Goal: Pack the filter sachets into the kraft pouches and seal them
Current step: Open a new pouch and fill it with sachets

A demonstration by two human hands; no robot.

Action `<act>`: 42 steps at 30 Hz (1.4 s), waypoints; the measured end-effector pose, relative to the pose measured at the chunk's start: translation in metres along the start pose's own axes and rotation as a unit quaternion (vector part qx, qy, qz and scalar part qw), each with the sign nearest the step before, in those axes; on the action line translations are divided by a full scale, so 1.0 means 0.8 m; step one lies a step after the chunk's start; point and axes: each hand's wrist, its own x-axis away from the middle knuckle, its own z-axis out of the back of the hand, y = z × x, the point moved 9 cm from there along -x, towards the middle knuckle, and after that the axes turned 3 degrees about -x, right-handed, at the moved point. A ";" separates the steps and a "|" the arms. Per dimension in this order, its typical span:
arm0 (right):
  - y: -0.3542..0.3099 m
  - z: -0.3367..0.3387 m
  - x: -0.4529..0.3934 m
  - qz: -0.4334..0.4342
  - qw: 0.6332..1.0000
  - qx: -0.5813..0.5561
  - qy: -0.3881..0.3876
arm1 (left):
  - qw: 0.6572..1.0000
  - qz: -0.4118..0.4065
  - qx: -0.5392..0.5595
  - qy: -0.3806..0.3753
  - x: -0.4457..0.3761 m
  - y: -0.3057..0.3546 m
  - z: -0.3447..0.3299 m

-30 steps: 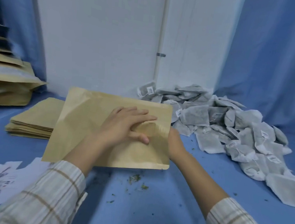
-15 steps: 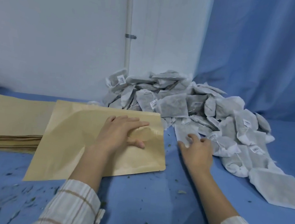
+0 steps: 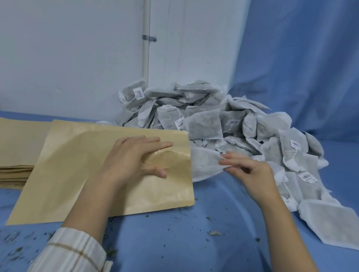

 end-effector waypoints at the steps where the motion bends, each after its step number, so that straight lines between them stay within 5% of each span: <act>1: -0.007 -0.010 0.002 0.002 1.000 -0.018 -0.022 | 1.000 -0.003 0.010 0.003 0.000 0.001 0.002; 5: -0.016 -0.071 -0.001 -0.032 0.993 -0.066 -0.088 | 0.997 -0.043 0.067 0.013 -0.005 0.026 0.003; 9: 0.025 -0.093 -0.011 -0.179 0.983 -0.036 -0.014 | 0.995 -0.089 0.052 -0.013 -0.010 0.064 -0.019; 13: 0.012 -0.069 -0.011 -0.104 0.991 0.063 -0.053 | 0.997 -0.074 0.005 -0.020 -0.012 0.056 -0.031; 15: 0.008 -0.017 -0.010 -0.070 0.990 0.104 0.058 | 0.997 -0.070 -0.008 -0.022 -0.013 0.054 -0.033; 18: 0.036 0.050 -0.001 -0.163 0.893 0.389 0.159 | 0.997 -0.068 -0.010 -0.023 -0.015 0.053 -0.035; 22: 0.081 0.067 0.020 -0.293 0.844 0.432 0.124 | 0.997 -0.067 -0.012 -0.033 -0.016 0.051 -0.039; 26: 0.068 0.078 0.014 -0.203 0.897 0.336 0.203 | 0.997 -0.061 -0.013 -0.037 -0.016 0.051 -0.040; 30: 0.069 0.073 0.006 -0.160 0.970 0.031 0.178 | 0.998 -0.054 -0.018 -0.030 -0.015 0.047 -0.036; 33: 0.072 0.061 0.006 -0.184 0.965 -0.150 0.114 | 0.998 -0.049 -0.024 -0.022 -0.014 0.045 -0.031; 42: 0.036 -0.041 0.008 -0.198 0.957 -0.172 -0.121 | 0.993 -0.089 -0.053 -0.050 -0.013 0.079 -0.042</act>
